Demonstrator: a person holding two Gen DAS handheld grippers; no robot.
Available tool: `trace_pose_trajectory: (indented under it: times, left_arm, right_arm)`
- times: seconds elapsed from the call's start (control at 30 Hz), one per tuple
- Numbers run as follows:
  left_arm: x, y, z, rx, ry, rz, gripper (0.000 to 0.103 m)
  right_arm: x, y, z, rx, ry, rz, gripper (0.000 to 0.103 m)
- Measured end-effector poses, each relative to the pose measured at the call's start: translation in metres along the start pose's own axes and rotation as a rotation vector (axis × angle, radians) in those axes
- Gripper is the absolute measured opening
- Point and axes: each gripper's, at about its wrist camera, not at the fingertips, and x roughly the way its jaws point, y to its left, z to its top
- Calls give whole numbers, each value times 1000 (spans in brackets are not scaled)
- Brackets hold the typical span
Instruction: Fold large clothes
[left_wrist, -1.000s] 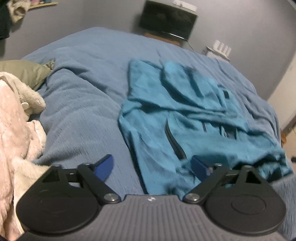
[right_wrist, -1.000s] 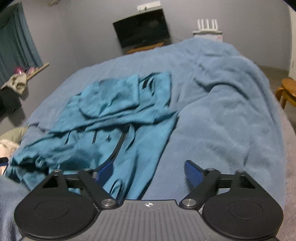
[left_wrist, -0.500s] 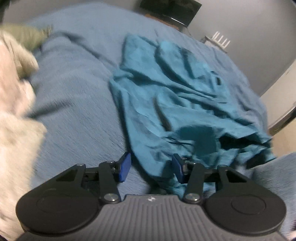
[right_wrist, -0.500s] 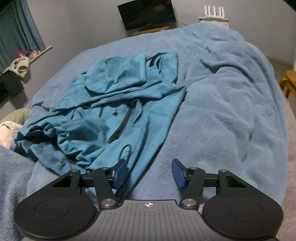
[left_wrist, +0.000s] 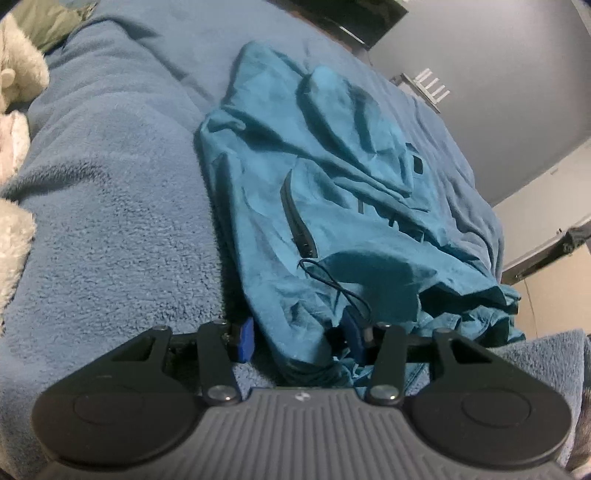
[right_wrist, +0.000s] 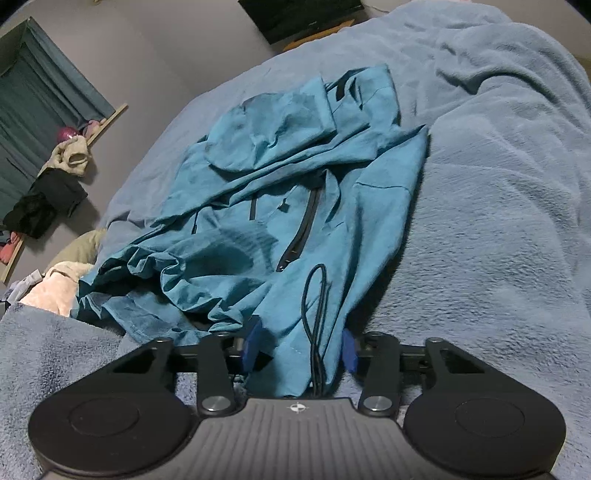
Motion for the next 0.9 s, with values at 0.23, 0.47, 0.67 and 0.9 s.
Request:
trace_pose_trajectory:
  times: [0.23, 0.47, 0.67, 0.9]
  left_arm:
    - [-1, 0, 7, 12, -11, -19, 14]
    - [-10, -11, 50, 35, -104, -63, 12]
    - [-12, -12, 94, 18, -191, -107, 5]
    - [6, -14, 144, 4, -261, -137, 2]
  right_arm:
    - [-5, 5, 6, -41, -53, -4, 12]
    - [-19, 10, 48, -60, -191, 46, 8]
    - [-21, 10, 93, -60, -284, 84, 6]
    - [-6, 8, 142, -30, -387, 110, 5]
